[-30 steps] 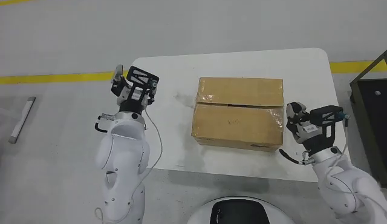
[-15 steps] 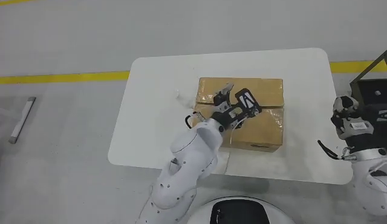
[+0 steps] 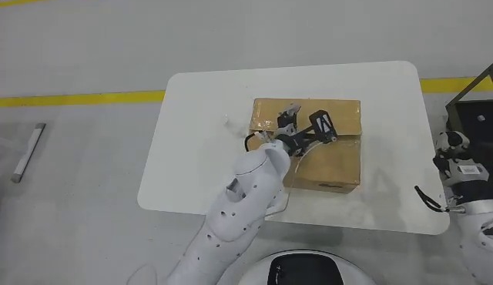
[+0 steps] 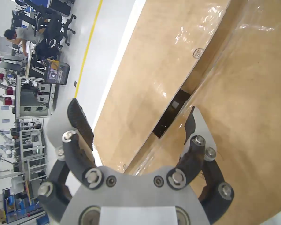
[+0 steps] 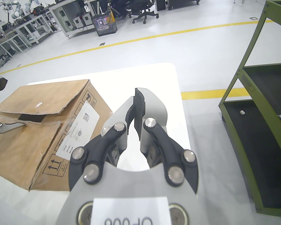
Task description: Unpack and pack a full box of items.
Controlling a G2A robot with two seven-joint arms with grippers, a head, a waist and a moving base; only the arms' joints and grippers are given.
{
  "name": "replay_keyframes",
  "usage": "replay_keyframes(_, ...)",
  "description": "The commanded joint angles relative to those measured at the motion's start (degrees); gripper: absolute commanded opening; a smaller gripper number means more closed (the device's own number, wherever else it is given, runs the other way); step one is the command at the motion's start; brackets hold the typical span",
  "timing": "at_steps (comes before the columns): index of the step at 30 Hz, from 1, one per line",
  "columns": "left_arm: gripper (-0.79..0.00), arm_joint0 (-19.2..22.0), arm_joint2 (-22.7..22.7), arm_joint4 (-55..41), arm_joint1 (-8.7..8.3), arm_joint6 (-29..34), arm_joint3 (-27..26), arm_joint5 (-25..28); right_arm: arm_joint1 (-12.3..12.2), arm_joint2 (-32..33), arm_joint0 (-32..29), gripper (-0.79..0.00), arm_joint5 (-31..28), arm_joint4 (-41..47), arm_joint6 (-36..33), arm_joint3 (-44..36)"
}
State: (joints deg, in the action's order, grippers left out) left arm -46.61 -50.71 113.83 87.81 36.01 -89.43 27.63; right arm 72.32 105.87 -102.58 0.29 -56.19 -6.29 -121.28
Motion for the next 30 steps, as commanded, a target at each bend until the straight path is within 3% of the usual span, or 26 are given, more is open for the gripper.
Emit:
replay_keyframes(1, 0.0, 0.4, 0.0, 0.5, 0.08, -0.2, 0.8, -0.4, 0.0, 0.1, 0.1, -0.785, 0.0, 0.0, -0.1, 0.0)
replay_keyframes(3, -0.025, 0.8, 0.0, 1.5, 0.11, -0.4, 1.8, -0.6, 0.0, 0.0, 0.3, -0.785, 0.0, 0.0, -0.2, 0.1)
replay_keyframes(5, -0.197, 1.4, 0.0, 3.3, 0.09, -1.0, 2.6, -1.0, 0.1, -0.2, 0.5, -0.785, 0.0, -0.1, -0.3, 0.2)
replay_keyframes(6, -0.397, 1.6, -0.2, 3.6, 0.1, -1.4, 3.1, -1.4, 0.1, -0.3, 0.6, -0.785, -0.1, -0.2, -0.3, 0.2)
replay_keyframes(8, -0.489, 1.9, -0.2, 4.2, 0.13, -1.9, 3.7, -1.3, 0.1, -0.5, 0.8, -0.785, -0.1, -0.3, -0.4, 0.3)
replay_keyframes(11, -0.754, 1.9, -0.1, 4.9, 0.19, -2.4, 4.1, -1.4, 0.1, -0.7, 1.0, -0.785, -0.1, -0.5, -0.3, 0.5)
replay_keyframes(12, -0.785, 1.9, -0.1, 5.2, 0.2, -2.7, 4.3, -1.5, 0.1, -0.8, 1.1, -0.785, -0.1, -0.5, -0.3, 0.5)
replay_keyframes(20, -0.785, 0.0, -1.1, 3.5, 0.29, -3.8, 1.7, -1.9, 0.2, -1.1, 1.6, -0.785, -0.1, -0.6, -0.5, 0.9)
replay_keyframes(30, -0.785, -4.9, -3.0, 1.9, -0.27, 0.2, -7.8, 2.4, 0.4, -1.5, 1.6, -0.785, 0.0, -0.3, -0.5, 0.9)
